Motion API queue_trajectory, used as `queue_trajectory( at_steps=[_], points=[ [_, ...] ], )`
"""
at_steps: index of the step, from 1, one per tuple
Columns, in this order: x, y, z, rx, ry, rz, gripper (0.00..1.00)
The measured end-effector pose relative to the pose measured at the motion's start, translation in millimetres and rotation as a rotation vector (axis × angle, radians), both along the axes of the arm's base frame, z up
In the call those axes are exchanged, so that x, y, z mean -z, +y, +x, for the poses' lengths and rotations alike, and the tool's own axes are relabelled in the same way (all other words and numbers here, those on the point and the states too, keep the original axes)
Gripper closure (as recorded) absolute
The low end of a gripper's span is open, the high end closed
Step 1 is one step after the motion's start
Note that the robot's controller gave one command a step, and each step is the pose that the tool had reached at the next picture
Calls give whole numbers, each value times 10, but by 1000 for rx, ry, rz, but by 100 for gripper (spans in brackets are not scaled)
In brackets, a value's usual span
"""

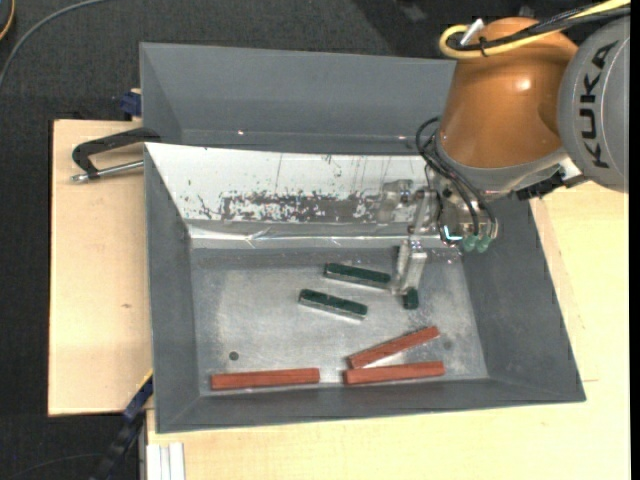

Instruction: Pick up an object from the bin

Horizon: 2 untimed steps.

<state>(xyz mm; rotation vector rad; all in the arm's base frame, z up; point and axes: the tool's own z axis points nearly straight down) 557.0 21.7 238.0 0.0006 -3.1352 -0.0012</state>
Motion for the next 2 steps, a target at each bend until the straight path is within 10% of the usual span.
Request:
queue_trajectory(
  at_steps=[1, 2],
  points=[
    [1458, -298, -337, -231, 1, 1, 0],
    [1683, 222, -191, -290, -10, 3, 0]
  ],
)
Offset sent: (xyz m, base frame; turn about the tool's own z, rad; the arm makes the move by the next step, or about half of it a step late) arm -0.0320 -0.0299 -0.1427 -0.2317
